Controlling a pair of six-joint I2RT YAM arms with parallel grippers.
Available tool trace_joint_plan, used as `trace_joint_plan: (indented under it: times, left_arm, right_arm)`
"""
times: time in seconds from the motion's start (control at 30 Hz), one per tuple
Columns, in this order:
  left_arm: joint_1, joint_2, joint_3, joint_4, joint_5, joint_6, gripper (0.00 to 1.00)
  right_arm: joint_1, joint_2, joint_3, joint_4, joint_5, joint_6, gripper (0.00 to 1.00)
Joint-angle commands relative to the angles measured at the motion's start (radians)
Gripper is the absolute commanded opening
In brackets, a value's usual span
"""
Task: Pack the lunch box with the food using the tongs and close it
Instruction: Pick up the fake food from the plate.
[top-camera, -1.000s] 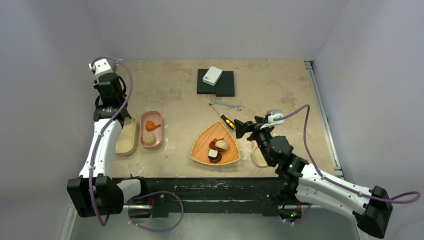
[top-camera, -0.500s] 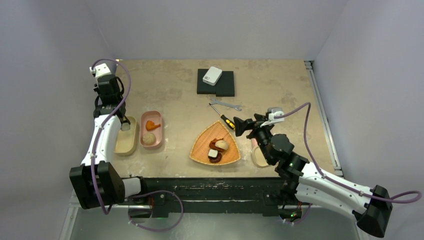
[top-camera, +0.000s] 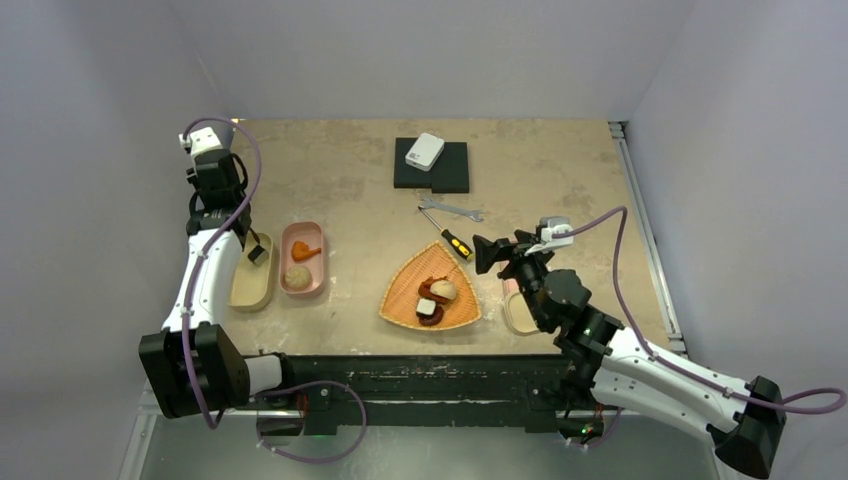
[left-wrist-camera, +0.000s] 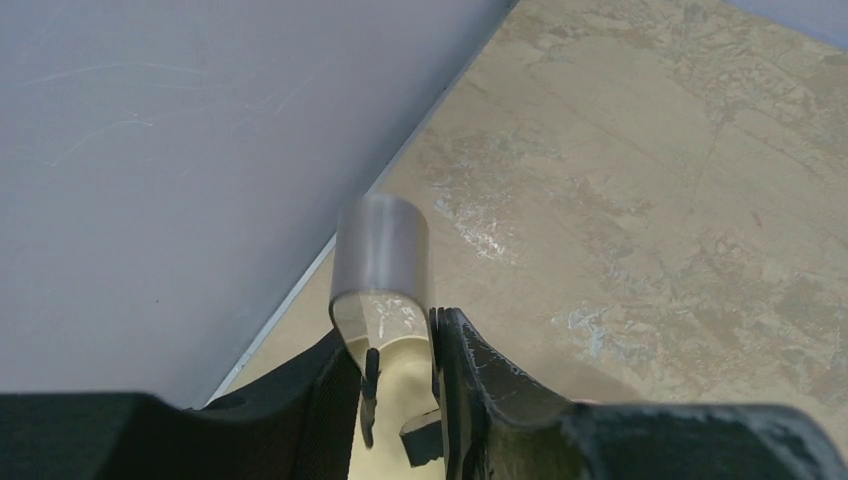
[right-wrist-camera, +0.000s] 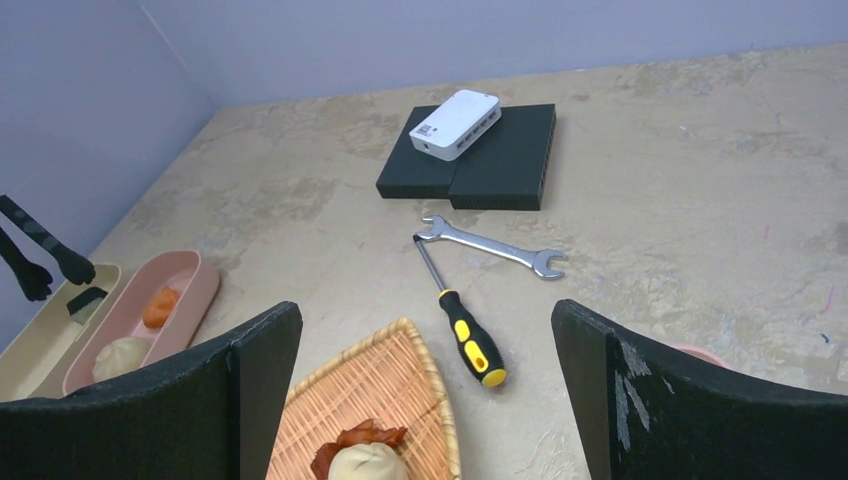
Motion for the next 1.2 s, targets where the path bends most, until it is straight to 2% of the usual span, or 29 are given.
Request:
trace_joint_plan:
  times: [0.0,0.33,0.47,0.6,0.77,0.87,1.03,1.17]
  left_arm:
    - [0.011,-0.023,0.02,0.024,-0.01,0.014,0.3]
    - [-0.015,-0.129,0.051,0.001,0.061,0.026,0.25]
    - [-0.162,-0.125,0.105,-0.049,0.074,0.071,0.24]
    - [-0.312,-0.149,0.106,-0.043,0.199,0.064,0.24]
    - [-0.493,-0.138,0.101,-0.047,0.287,0.03,0.24]
    - [-0.573,-0.13,0.093,-0.043,0.348,-0.003,0.23]
    - [-0.693,-0.115,0.068,0.034,0.527,-0.046,0.23]
    - [-0.784,-0.08,0.074,0.07,0.597,-0.053,0.23]
  right_arm:
    - [-0.003,-0.023,0.043,-0.011,0.047,-0.013,0.99]
    - [-0.003,-0.046,0.086,-0.071,0.087,-0.036,0.98]
    - [-0.003,-0.046,0.112,-0.1,0.108,-0.058,0.98]
    - [-0.003,-0.046,0.11,-0.099,0.123,-0.062,0.98]
    - [-0.003,-0.06,0.086,-0.092,0.138,-0.037,0.98]
    - [-0.003,-0.064,0.073,-0.089,0.149,-0.023,0.98]
    - [-0.003,-0.041,0.08,-0.137,0.225,0.013,0.98]
    - [-0.005,-0.05,0.058,-0.132,0.256,0.02,0.99]
